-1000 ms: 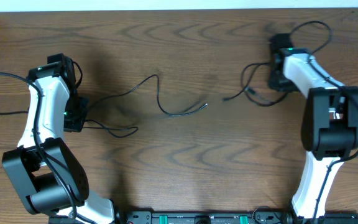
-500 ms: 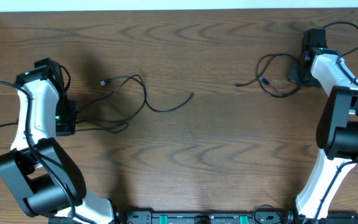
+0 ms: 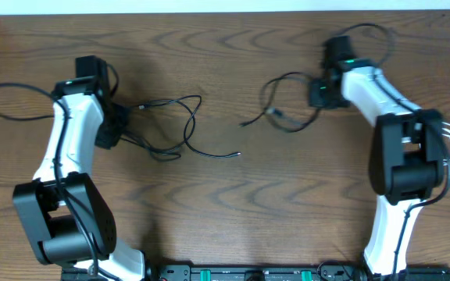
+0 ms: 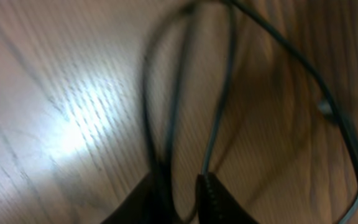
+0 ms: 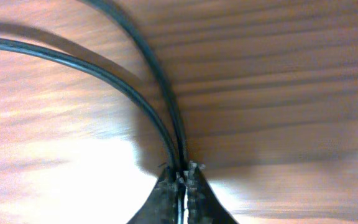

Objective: Untangle cables

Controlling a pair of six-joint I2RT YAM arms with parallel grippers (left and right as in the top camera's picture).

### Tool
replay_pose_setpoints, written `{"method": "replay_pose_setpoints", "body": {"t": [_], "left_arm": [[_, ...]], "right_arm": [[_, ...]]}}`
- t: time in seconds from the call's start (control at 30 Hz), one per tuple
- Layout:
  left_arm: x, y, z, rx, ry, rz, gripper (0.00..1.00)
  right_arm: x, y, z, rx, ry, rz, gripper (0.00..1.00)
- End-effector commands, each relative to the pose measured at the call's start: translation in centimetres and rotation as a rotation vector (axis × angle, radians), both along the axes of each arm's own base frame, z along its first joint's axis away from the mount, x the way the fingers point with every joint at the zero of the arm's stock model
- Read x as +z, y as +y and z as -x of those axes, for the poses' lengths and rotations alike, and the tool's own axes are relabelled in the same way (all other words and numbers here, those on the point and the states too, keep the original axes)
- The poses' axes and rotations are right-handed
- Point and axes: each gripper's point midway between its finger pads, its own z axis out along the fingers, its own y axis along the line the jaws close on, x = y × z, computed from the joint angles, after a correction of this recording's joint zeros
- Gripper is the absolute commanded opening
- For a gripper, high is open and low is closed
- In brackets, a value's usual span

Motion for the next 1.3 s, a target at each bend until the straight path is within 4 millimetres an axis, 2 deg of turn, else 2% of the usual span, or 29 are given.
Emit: {"method": "replay_pose_setpoints", "body": {"t": [0.0, 0.03, 0.1, 0.17, 0.2, 0.33, 0.37, 0.4, 0.47, 0.57, 0.7, 0.83, 1.0, 1.13, 1.27], "left_arm": [[0.2, -0.5, 0.0, -0.139, 0.020, -0.034, 0.34], [0.3, -0.5, 0.0, -0.163, 0.024, -0.049, 0.49], [0.3, -0.8, -0.3, -0.222, 0.026, -0.059, 0.67], [0.3, -1.2, -0.5, -0.266, 0.024, -0.064, 0.74], [0.4, -1.3, -0.6, -0.274, 0.023, -0.066, 0.74], [0.4, -1.5, -0.8, -0.281, 0.019, -0.075, 0.74], [0.5, -1.2, -0.7, -0.277, 0.023, -0.089, 0.85], [0.5, -1.0, -0.7, -0.275, 0.025, -0.097, 0.88], [0.7, -0.8, -0.5, -0.269, 0.028, -0.094, 0.88], [2.4, -0.6, -0.5, -0.262, 0.015, -0.098, 0.88], [6.2, -0.7, -1.4, -0.264, -0.101, -0.113, 0.94], [10.9, -1.3, -1.6, -0.268, -0.254, -0.115, 0.95], [15.4, -1.4, 0.0, -0.262, -0.382, -0.147, 0.95], [16.4, -1.6, 2.0, -0.262, -0.376, -0.145, 0.96], [16.2, -1.7, 3.1, -0.264, -0.345, -0.138, 0.96]], "right_arm": [[-2.8, 3.4, 2.9, 0.073, 0.103, -0.046, 0.16], [-2.8, 4.0, 3.0, 0.086, 0.103, -0.046, 0.23], [-2.8, 4.8, 3.2, 0.105, 0.100, -0.045, 0.43], [-2.8, 5.3, 3.0, 0.117, 0.086, -0.047, 0.62], [-2.6, 5.5, 2.7, 0.120, 0.077, -0.049, 0.63], [-1.7, 5.4, 1.9, 0.083, 0.061, -0.061, 0.64], [-1.6, 5.2, 1.8, 0.065, 0.062, -0.064, 0.64], [-1.5, 5.2, 1.7, 0.062, 0.064, -0.065, 0.64], [-1.6, 5.0, 2.1, 0.066, 0.077, -0.059, 0.68], [-1.8, 4.8, 2.5, 0.116, 0.089, -0.039, 0.72], [-1.8, 4.6, 2.5, 0.115, 0.090, -0.025, 0.76], [-1.9, 4.6, 2.8, 0.109, 0.099, -0.024, 0.77], [-2.5, 4.3, 4.2, 0.110, 0.149, -0.013, 0.79], [-3.0, 4.0, 5.2, 0.110, 0.181, -0.006, 0.76], [-3.1, 3.9, 5.8, 0.134, 0.202, 0.003, 0.59]]}}
